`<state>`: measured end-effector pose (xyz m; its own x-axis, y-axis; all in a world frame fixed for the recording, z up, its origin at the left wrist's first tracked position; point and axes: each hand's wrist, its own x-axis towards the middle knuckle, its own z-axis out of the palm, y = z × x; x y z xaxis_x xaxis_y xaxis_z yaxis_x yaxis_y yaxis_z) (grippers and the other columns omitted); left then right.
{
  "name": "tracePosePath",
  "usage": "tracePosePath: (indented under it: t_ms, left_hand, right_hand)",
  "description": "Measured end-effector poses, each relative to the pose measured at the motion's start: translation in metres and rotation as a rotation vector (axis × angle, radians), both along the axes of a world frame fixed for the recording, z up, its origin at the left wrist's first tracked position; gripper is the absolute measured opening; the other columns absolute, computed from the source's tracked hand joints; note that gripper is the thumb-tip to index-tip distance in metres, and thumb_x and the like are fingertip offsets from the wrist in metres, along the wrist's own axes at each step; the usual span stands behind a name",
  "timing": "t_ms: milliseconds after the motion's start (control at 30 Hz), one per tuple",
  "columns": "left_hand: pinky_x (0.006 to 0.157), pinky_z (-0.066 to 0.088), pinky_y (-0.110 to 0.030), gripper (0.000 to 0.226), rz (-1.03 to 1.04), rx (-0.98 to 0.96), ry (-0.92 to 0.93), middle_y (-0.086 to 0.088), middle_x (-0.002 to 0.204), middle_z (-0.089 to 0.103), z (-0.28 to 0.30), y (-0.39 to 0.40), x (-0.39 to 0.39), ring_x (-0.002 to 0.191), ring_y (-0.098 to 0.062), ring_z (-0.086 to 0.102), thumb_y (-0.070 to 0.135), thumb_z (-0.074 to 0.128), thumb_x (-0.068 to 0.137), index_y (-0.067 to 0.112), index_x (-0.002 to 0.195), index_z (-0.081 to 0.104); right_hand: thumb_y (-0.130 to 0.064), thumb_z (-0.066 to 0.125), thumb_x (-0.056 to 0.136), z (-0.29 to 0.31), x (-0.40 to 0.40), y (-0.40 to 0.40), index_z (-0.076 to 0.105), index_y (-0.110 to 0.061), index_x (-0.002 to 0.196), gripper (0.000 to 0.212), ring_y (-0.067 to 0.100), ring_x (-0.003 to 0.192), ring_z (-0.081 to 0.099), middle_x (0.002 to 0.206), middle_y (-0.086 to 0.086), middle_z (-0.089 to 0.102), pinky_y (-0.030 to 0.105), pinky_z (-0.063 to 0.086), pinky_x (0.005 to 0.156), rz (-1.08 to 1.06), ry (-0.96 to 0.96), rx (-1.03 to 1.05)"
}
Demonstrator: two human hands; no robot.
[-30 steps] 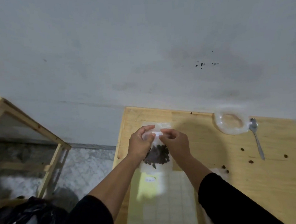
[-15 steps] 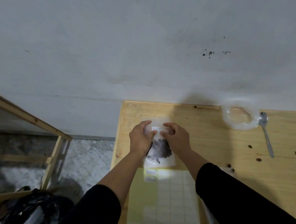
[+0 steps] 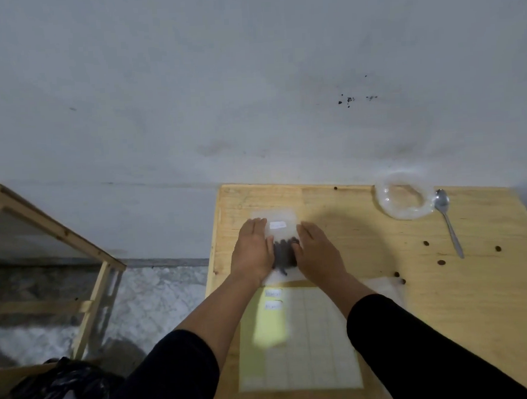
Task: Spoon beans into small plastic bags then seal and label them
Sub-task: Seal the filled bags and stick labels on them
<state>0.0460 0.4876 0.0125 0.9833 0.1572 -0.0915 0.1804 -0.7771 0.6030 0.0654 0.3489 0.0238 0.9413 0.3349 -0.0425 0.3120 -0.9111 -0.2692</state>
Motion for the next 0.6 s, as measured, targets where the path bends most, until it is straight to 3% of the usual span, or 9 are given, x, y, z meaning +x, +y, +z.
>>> tracePosePath:
  t_ms: [67, 100, 167, 233, 300, 367, 500, 600]
  left_hand:
    - [0.103, 0.029, -0.026, 0.041, -0.051, 0.003, -0.065, -0.009, 0.140, 0.040, 0.005, -0.005, -0.011, 0.131, -0.021, 0.033, 0.017, 0.042, 0.096, 0.009, 0.136, 0.040]
    - [0.102, 0.030, -0.026, 0.040, -0.079, 0.002, -0.085, -0.010, 0.138, 0.042, 0.007, -0.008, -0.017, 0.130, -0.022, 0.034, 0.017, 0.043, 0.096, 0.008, 0.135, 0.041]
    - [0.101, 0.030, -0.027, 0.039, -0.156, 0.000, -0.113, -0.011, 0.135, 0.045, 0.010, -0.018, -0.029, 0.126, -0.025, 0.038, 0.016, 0.044, 0.095, 0.006, 0.133, 0.043]
    - [0.097, 0.037, -0.032, 0.036, -0.258, 0.001, -0.154, -0.014, 0.123, 0.054, 0.013, -0.032, -0.043, 0.116, -0.030, 0.048, 0.015, 0.044, 0.092, 0.003, 0.125, 0.051]
    - [0.089, 0.048, -0.035, 0.037, -0.331, -0.029, -0.158, -0.017, 0.105, 0.063, 0.007, -0.049, -0.055, 0.099, -0.033, 0.059, 0.017, 0.040, 0.087, -0.002, 0.112, 0.060]
    - [0.087, 0.048, -0.030, 0.033, -0.374, -0.024, -0.171, -0.016, 0.099, 0.065, -0.001, -0.067, -0.068, 0.093, -0.032, 0.062, 0.015, 0.046, 0.084, -0.001, 0.107, 0.063]
    - [0.105, 0.034, -0.032, 0.044, -0.409, -0.049, -0.013, -0.009, 0.137, 0.047, -0.003, -0.108, -0.094, 0.128, -0.024, 0.040, 0.026, 0.048, 0.095, 0.010, 0.136, 0.043]
    - [0.107, 0.029, -0.032, 0.048, -0.440, -0.065, 0.128, -0.008, 0.142, 0.042, -0.009, -0.131, -0.106, 0.131, -0.023, 0.036, 0.031, 0.043, 0.097, 0.015, 0.141, 0.035]
  right_hand:
    - [-0.013, 0.055, 0.075, 0.003, -0.013, -0.004, 0.071, 0.008, 0.084, 0.028, 0.032, 0.092, 0.068, 0.096, 0.020, 0.069, 0.032, 0.054, 0.081, 0.047, -0.077, -0.085]
    - [-0.016, 0.051, 0.076, 0.004, -0.020, -0.008, 0.073, 0.005, 0.080, 0.031, 0.032, 0.088, 0.069, 0.090, 0.017, 0.070, 0.033, 0.055, 0.078, 0.081, -0.077, -0.140]
    - [-0.016, 0.061, 0.075, 0.006, -0.038, -0.019, 0.072, 0.005, 0.088, 0.028, 0.033, 0.089, 0.069, 0.092, 0.019, 0.070, 0.035, 0.056, 0.078, 0.049, -0.073, -0.124]
    - [-0.014, 0.079, 0.067, 0.009, -0.057, -0.034, 0.065, 0.009, 0.104, 0.046, 0.035, 0.100, 0.065, 0.105, 0.024, 0.067, 0.037, 0.054, 0.084, -0.033, -0.057, -0.068]
    - [-0.018, 0.065, 0.084, 0.010, -0.076, -0.053, 0.047, 0.008, 0.129, 0.055, 0.032, 0.128, 0.045, 0.134, 0.024, 0.049, 0.035, 0.038, 0.106, -0.132, -0.057, -0.026]
    - [-0.024, 0.044, 0.096, 0.006, -0.095, -0.076, 0.029, 0.001, 0.142, 0.055, 0.024, 0.141, 0.024, 0.149, 0.016, 0.030, 0.029, 0.020, 0.114, -0.235, 0.014, -0.005]
    - [-0.026, 0.038, 0.098, -0.001, -0.125, -0.120, 0.024, -0.002, 0.145, 0.055, 0.020, 0.142, 0.019, 0.152, 0.012, 0.025, 0.027, 0.019, 0.114, -0.368, 0.089, -0.043]
    - [-0.026, 0.042, 0.096, -0.009, -0.140, -0.148, 0.034, -0.002, 0.139, 0.050, 0.023, 0.138, 0.027, 0.146, 0.013, 0.034, 0.031, 0.027, 0.110, -0.476, 0.127, -0.017]
